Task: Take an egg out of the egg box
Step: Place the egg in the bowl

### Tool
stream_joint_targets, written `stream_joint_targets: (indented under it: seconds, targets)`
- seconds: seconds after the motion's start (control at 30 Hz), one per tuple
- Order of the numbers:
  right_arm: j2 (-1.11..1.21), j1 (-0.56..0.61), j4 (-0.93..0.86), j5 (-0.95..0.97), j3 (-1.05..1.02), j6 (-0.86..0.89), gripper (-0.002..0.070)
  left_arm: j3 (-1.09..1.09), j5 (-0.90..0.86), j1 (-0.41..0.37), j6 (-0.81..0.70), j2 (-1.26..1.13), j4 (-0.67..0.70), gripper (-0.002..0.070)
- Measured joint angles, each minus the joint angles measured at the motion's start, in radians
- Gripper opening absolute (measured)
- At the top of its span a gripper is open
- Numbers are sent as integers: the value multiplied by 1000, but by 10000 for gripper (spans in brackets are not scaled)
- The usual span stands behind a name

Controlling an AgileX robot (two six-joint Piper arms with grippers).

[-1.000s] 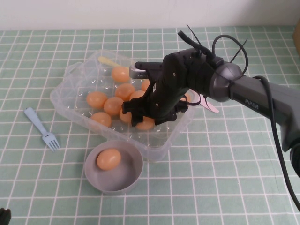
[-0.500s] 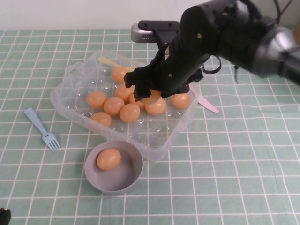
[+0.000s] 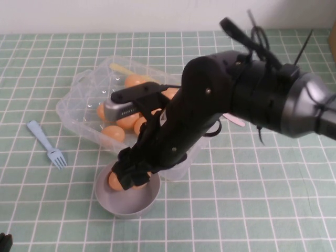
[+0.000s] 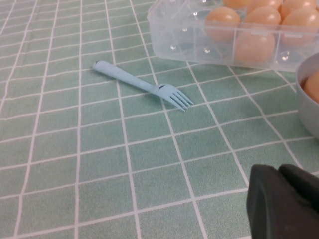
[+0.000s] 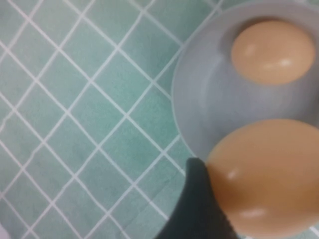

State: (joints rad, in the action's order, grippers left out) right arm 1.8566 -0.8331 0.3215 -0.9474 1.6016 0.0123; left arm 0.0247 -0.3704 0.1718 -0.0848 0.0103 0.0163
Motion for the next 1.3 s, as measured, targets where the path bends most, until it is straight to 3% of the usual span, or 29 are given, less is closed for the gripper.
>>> stream_joint_targets:
  seconds: [1.3]
  targets:
    - [230, -17, -14, 25, 57, -58, 459, 0, 0, 0, 0, 0, 0, -3]
